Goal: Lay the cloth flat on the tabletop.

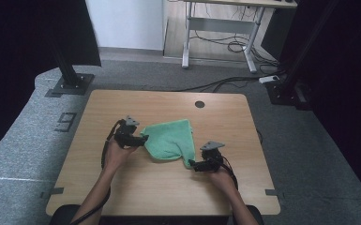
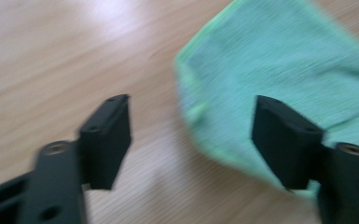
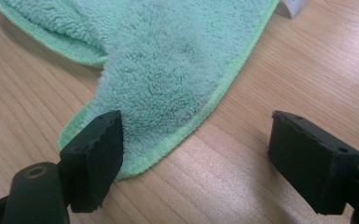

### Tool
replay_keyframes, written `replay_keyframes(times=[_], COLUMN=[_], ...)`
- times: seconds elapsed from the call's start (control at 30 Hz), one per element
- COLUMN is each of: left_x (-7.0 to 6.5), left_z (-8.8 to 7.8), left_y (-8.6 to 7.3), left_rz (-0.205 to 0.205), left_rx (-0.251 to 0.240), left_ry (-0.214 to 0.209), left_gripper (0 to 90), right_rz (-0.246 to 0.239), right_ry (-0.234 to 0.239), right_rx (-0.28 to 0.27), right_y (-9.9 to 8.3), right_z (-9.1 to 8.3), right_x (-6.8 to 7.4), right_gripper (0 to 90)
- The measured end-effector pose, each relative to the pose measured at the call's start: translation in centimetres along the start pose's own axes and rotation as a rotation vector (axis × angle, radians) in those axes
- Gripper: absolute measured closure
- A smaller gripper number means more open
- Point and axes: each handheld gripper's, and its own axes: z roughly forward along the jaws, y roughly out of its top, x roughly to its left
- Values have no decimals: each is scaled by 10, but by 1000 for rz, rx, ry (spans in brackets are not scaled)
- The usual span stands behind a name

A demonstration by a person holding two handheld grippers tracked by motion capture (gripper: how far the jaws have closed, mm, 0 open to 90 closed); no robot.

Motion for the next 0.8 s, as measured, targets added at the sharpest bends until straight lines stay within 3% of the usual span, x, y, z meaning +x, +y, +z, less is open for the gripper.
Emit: replay_keyframes(times=[0.07, 0.1, 0.17, 0.23, 0.3, 0.37, 0.53, 0.67, 0.8], left_x=[-6, -20, -35, -49, -56, -73, -91, -98, -101], left_z=[-1, -1, 2, 8, 11, 22, 38, 47, 60], left_y=[3, 7, 9, 8, 7, 3, -2, -7, -17], left_rz=[1, 13, 42, 80, 101, 150, 176, 185, 215], left_rx=[-11, -29, -34, -26, -18, 8, 28, 53, 99], left_ry=[-21, -74, -123, -193, -217, -277, -345, -357, -295], left_gripper=[182, 177, 188, 254, 324, 405, 568, 652, 668], right_rz=[1, 1, 1, 1, 1, 1, 0, -1, -1], right_ry=[-1, -1, -1, -1, -1, 0, 0, 0, 0], right_rx=[0, 0, 0, 0, 0, 0, 1, 0, 1], right_y=[0, 0, 0, 0, 0, 0, 0, 0, 0], right_z=[0, 0, 0, 0, 0, 0, 0, 0, 0], right_x=[0, 0, 0, 0, 0, 0, 0, 0, 0], right_gripper=[181, 181, 181, 181, 181, 181, 181, 180, 180])
